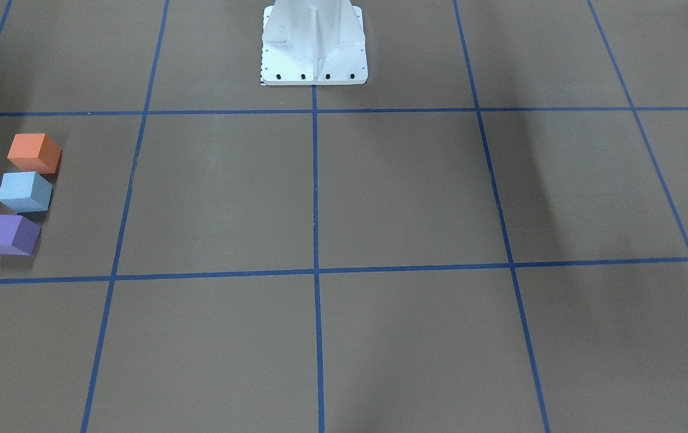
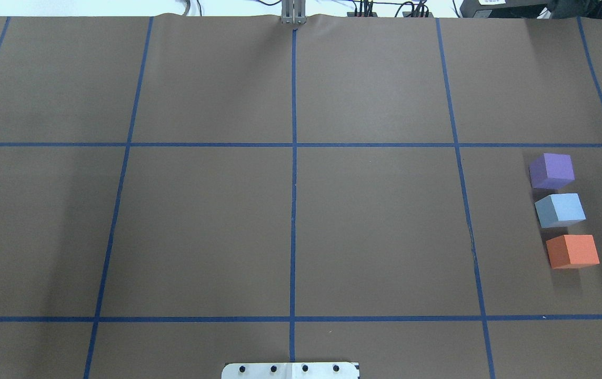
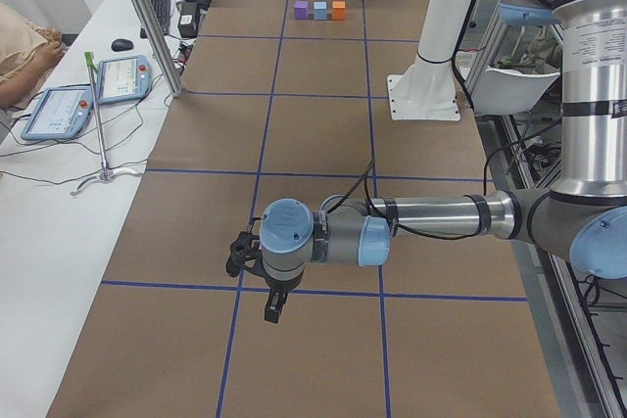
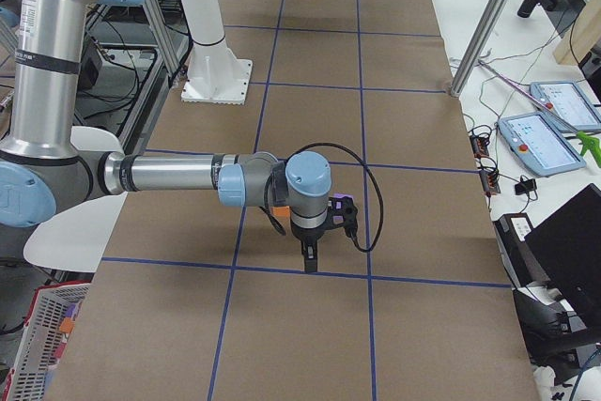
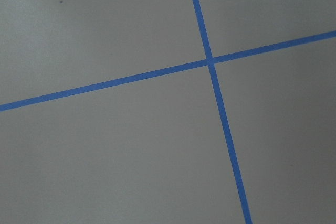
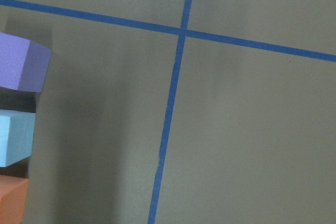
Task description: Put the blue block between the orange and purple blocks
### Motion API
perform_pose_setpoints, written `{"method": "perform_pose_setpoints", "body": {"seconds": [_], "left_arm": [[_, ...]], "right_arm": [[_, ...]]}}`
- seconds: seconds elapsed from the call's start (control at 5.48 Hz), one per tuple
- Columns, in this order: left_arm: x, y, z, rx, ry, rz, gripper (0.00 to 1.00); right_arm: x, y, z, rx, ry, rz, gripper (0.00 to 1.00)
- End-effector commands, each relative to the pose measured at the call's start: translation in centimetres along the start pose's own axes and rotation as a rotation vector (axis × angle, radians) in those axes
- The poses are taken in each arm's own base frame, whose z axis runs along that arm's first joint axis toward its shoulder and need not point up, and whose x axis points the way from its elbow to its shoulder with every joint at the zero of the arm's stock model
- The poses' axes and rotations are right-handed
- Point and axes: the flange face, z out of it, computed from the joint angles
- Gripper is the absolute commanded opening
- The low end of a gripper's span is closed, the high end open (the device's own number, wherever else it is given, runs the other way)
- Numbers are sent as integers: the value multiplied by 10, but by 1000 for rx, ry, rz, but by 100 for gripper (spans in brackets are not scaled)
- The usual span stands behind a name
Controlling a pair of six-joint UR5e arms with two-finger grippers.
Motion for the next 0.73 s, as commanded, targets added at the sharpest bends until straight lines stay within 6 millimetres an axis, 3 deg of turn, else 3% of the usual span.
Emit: {"method": "perform_pose_setpoints", "body": {"seconds": [0.0,0.55], "left_arm": [[-6,6,6,-12,2,-15,100],[-3,3,1,-5,-6,-9,100]], "right_arm": [[4,5,1,-3,-4,15,100],[3,7,2,-2,-9,49,100]]}}
